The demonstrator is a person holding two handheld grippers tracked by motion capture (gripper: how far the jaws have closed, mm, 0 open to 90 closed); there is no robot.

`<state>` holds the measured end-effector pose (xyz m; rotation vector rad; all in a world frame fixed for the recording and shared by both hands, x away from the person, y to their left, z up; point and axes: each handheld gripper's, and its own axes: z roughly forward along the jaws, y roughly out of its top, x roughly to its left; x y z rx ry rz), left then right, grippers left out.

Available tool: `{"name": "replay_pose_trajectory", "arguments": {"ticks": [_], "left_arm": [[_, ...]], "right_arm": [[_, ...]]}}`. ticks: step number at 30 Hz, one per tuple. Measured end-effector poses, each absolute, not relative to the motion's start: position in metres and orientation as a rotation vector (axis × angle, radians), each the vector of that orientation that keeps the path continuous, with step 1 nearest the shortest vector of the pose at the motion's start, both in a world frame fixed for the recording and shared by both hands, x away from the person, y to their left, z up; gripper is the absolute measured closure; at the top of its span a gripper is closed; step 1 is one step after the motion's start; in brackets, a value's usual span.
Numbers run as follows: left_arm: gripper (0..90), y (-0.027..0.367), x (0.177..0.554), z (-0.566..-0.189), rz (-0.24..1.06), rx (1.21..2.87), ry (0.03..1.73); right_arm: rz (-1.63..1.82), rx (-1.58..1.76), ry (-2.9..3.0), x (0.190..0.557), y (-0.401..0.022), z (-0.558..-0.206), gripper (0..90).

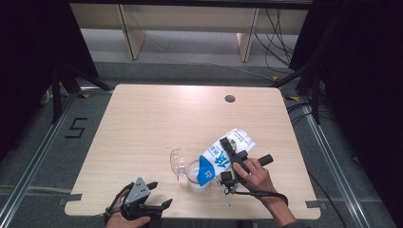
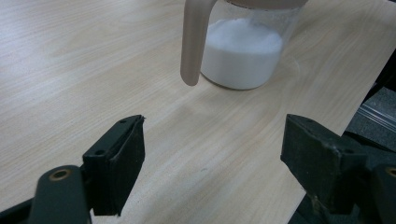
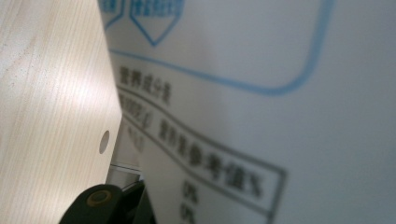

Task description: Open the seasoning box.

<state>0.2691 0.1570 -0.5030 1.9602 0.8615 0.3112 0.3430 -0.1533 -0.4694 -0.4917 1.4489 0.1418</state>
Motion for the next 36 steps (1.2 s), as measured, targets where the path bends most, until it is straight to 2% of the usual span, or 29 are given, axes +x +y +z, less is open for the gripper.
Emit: {"name": "replay_pose_trajectory", "arguments": {"ticks": [36], "left_arm": [[21.2,0.157,0.2692,-0.503,0.309,1.959,0.863]], "right_arm": [[0.169,-0.45,1.491,0.3432,-0.1546,-0.4701,77.1]]}}
